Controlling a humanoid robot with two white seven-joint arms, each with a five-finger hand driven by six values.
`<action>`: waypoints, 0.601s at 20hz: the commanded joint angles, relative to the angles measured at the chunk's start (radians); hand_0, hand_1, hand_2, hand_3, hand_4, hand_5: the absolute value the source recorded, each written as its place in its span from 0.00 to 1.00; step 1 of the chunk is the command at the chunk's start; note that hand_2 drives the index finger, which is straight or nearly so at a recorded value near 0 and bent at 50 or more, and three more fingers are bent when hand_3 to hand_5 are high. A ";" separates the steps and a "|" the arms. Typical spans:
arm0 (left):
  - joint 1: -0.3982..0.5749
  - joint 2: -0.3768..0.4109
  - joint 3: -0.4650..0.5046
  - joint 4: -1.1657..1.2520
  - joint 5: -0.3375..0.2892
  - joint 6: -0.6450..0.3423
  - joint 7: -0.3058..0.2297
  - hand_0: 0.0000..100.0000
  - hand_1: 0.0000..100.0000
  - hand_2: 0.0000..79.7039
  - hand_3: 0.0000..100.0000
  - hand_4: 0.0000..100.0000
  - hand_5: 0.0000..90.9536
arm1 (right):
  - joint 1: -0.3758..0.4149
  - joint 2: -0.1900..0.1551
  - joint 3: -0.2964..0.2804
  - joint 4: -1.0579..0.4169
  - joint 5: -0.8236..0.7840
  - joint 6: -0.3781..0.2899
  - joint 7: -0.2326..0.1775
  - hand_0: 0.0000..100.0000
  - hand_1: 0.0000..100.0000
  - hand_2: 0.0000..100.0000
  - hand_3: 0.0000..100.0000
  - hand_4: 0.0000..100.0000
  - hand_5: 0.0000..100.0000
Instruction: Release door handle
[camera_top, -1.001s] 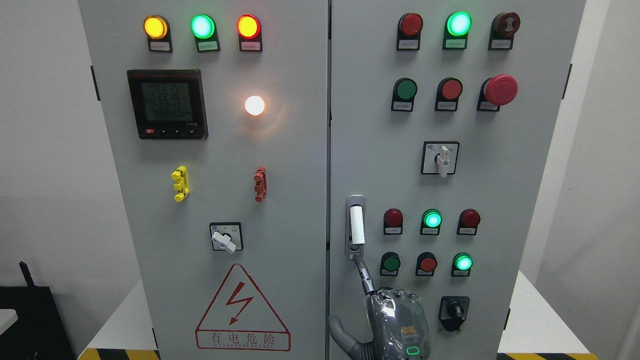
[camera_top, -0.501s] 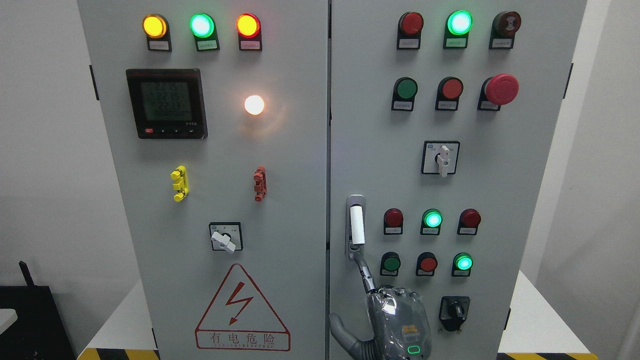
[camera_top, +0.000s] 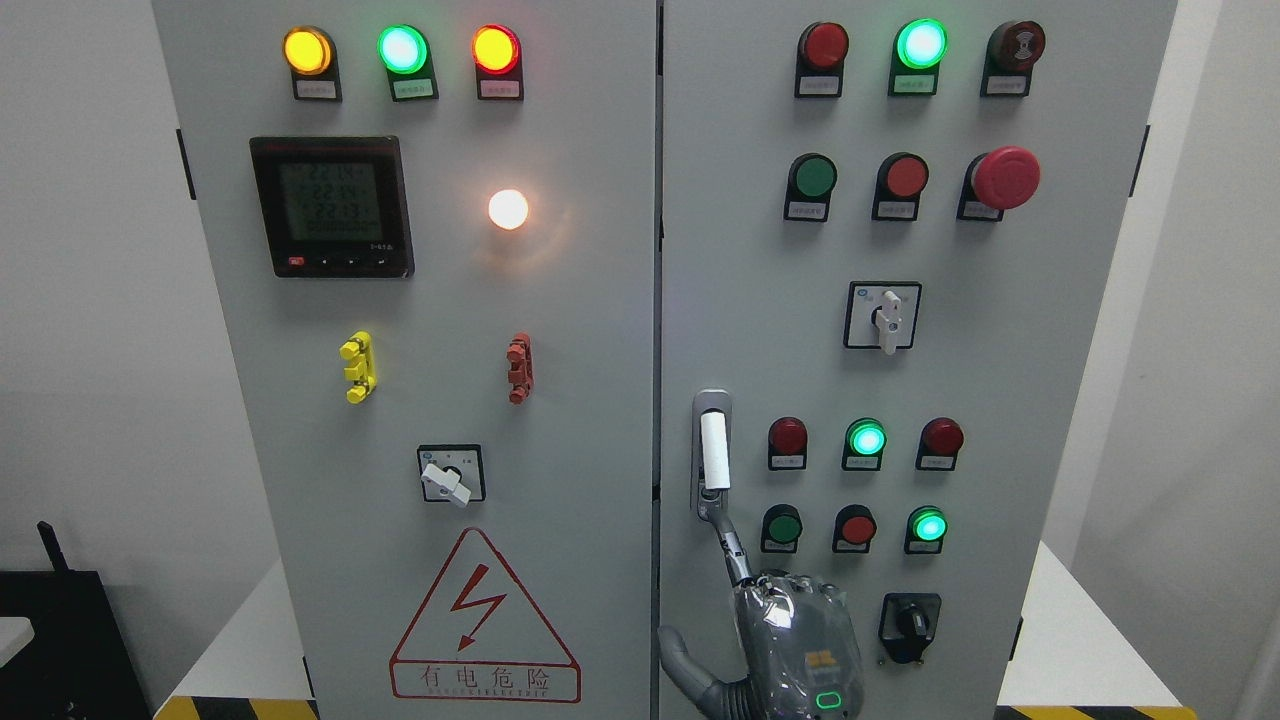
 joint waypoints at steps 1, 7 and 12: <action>-0.003 0.000 0.002 0.011 -0.001 -0.005 -0.001 0.12 0.39 0.00 0.00 0.00 0.00 | 0.000 0.000 0.004 -0.011 0.000 -0.003 -0.004 0.24 0.33 0.00 1.00 0.90 0.97; -0.003 0.000 0.002 0.009 0.000 -0.005 -0.001 0.12 0.39 0.00 0.00 0.00 0.00 | 0.002 0.000 0.011 -0.015 0.000 -0.003 -0.004 0.24 0.33 0.00 1.00 0.90 0.97; -0.003 0.000 0.002 0.011 0.000 -0.005 -0.001 0.12 0.39 0.00 0.00 0.00 0.00 | 0.005 0.001 0.011 -0.017 0.000 -0.005 -0.005 0.24 0.33 0.00 1.00 0.90 0.97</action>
